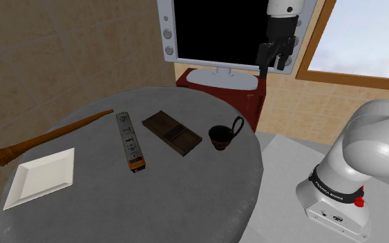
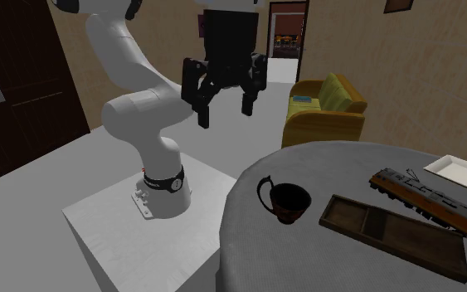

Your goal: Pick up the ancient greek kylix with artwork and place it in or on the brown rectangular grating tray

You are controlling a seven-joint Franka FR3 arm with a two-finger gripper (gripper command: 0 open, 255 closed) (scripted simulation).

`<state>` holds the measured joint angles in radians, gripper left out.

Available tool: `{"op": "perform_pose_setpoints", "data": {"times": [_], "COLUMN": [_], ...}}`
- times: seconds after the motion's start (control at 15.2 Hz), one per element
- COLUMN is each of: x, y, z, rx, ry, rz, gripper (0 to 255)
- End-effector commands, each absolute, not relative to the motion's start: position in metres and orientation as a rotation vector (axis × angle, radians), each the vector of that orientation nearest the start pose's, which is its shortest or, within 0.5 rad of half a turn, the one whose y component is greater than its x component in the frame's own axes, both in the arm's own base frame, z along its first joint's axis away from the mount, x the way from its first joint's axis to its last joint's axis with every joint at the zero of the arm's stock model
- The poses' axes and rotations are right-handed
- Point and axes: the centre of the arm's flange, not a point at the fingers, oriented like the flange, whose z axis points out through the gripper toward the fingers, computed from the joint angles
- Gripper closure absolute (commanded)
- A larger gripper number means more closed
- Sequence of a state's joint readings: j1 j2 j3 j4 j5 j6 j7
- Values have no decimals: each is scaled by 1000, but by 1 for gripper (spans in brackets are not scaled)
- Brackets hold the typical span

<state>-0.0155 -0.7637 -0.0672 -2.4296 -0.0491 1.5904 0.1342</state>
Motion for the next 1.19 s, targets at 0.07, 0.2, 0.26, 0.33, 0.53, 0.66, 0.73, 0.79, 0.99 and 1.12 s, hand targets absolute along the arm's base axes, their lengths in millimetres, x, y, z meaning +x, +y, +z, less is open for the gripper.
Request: {"op": "perform_pose_setpoints", "data": {"times": [0.07,0.2,0.26,0.33,0.53,0.66,0.73,0.79,0.99,1.12], "x": [306,299,297,295,290,289,289,289,292,294], "y": [-30,-20,-15,-9,8,20,26,32,47,47], "z": [538,515,503,492,457,433,422,410,382,371], "rx": [-3119,-3095,-3081,-3067,-3021,-2986,-2968,-2949,-2899,-2899], "ry": [344,424,463,502,617,692,729,765,854,854], "rz": [91,34,6,-23,-106,-162,-189,-216,-282,-282], "gripper": [0,0,0,0,0,0,0,0,0,0]}}
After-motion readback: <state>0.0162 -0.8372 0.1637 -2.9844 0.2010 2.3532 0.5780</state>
